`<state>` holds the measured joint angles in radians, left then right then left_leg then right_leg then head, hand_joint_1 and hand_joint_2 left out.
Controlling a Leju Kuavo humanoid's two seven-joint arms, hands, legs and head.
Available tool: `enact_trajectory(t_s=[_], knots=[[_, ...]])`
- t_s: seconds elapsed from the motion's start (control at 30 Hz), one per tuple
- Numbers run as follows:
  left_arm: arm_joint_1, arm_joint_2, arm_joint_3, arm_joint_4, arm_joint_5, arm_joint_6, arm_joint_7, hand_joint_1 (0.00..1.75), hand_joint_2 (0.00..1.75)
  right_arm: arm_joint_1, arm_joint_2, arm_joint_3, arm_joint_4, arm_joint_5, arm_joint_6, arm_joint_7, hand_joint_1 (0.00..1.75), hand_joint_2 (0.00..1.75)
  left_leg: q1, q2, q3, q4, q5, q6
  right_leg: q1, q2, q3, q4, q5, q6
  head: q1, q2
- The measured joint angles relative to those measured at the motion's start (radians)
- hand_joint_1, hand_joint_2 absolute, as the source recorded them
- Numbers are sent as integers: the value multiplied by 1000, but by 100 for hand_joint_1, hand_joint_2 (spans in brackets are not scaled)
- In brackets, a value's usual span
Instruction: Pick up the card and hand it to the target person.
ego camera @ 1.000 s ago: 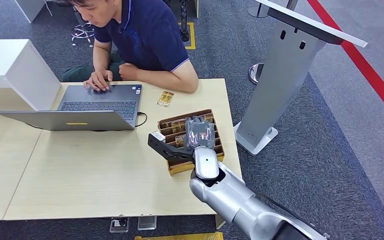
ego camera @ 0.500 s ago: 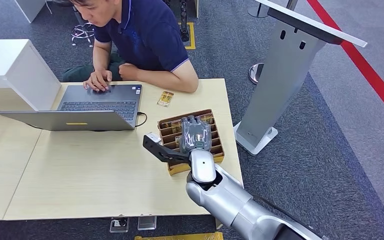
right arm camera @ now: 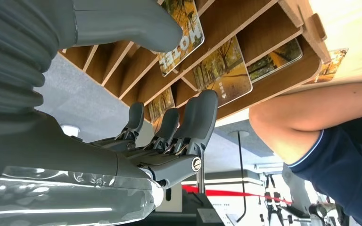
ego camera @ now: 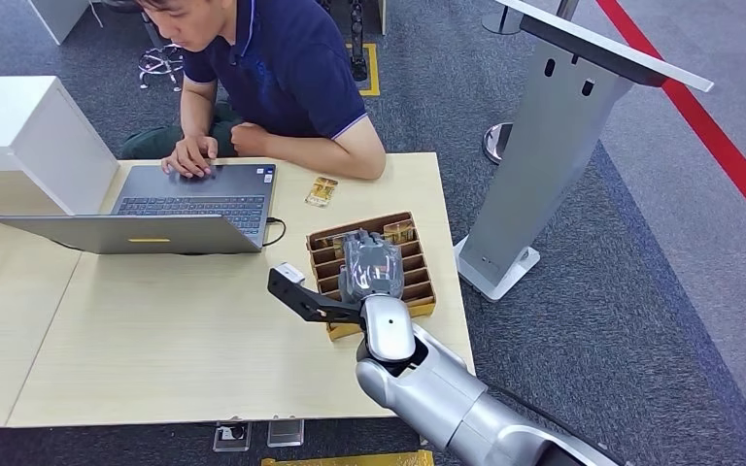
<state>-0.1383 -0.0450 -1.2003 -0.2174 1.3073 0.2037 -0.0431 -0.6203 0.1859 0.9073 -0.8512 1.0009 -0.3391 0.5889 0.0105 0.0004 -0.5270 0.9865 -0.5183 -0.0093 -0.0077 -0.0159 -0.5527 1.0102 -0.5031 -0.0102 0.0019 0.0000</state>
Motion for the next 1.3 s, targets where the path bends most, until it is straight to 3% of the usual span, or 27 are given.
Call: enact_trajectory(t_s=[1.3], knots=[[3, 0, 0, 0, 4, 0, 4, 0, 175, -13, 28, 19, 126, -64, -24, -16, 88, 175, 0, 0, 0, 0, 0, 0, 0, 0, 0, 0, 0, 0, 0, 0]])
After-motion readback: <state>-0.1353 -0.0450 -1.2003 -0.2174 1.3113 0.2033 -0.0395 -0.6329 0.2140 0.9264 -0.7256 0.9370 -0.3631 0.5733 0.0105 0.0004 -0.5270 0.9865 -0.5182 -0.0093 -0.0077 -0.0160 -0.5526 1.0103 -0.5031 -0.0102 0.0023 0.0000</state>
